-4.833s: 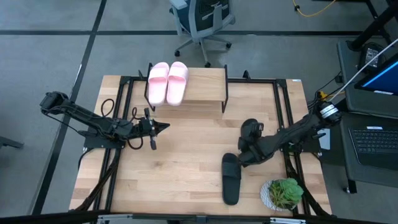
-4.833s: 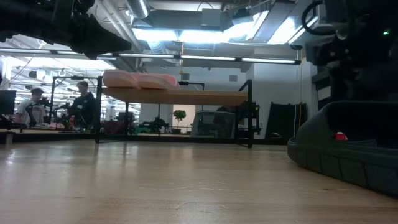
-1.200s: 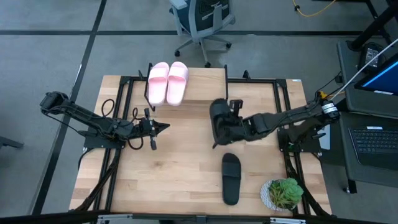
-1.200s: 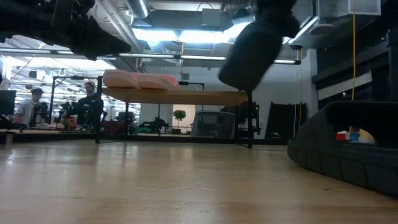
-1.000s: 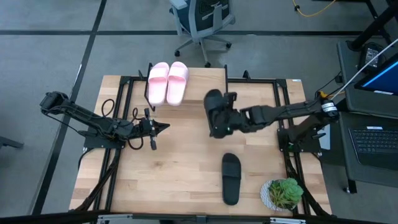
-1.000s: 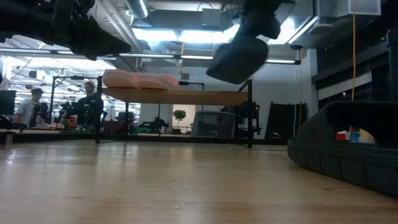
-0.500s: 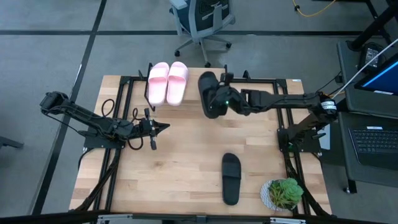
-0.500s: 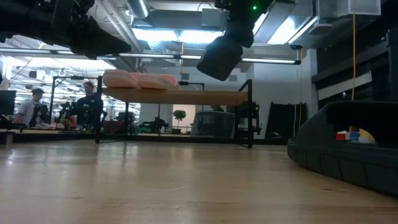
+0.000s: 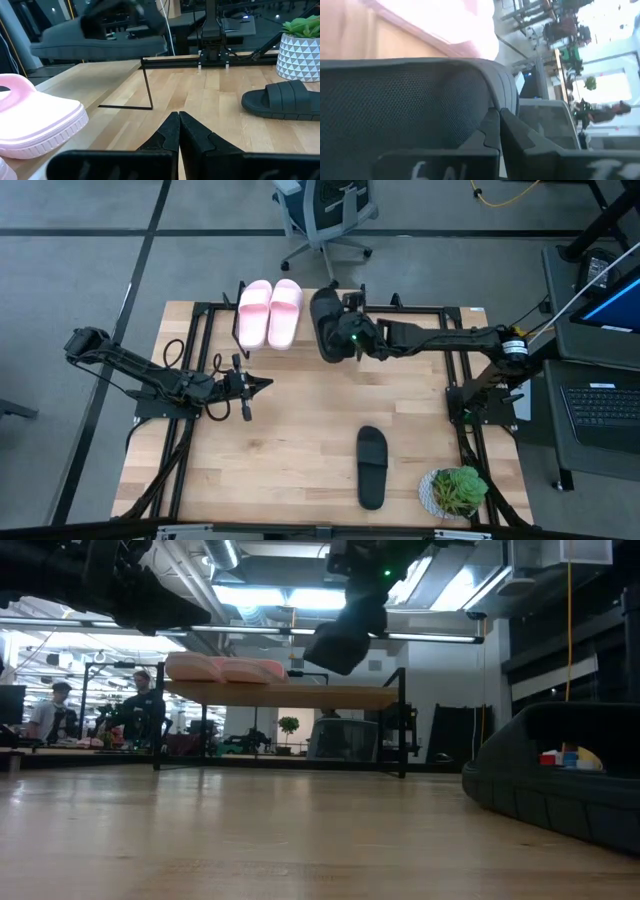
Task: Pick and place slides into the shelf
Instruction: Put the top black slipper on the shelf
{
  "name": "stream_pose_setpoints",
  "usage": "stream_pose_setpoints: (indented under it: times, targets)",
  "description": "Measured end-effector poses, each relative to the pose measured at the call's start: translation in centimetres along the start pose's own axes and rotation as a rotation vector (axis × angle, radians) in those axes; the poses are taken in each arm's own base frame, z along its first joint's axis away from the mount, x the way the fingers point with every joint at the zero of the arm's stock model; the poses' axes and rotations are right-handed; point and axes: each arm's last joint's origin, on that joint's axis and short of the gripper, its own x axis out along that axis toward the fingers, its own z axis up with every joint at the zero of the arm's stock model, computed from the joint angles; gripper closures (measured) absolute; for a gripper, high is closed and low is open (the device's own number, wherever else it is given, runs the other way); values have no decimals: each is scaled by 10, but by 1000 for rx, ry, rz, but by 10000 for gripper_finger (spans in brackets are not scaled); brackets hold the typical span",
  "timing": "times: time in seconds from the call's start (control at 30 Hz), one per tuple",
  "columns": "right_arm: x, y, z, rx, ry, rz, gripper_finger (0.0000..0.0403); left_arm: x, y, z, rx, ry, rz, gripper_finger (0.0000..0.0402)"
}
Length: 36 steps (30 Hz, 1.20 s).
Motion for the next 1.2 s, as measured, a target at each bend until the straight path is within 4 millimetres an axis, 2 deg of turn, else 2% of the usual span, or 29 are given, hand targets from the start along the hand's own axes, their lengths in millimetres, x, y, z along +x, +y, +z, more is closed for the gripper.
stream_pose_setpoints:
  times: [0.3,0.4,0.6,1.2]
  targets:
    - [24,-33,21,86,44,43,401,0,0,0,-5,0,0,399]
    - [35,-35,30,85,80,47,401,0,0,0,-1,0,0,399]
    - [58,-24,38,-14,240,29,401,0,0,0,0,1,0,399]
    - [59,-24,41,92,237,44,401,0,0,0,-9,0,-5,399]
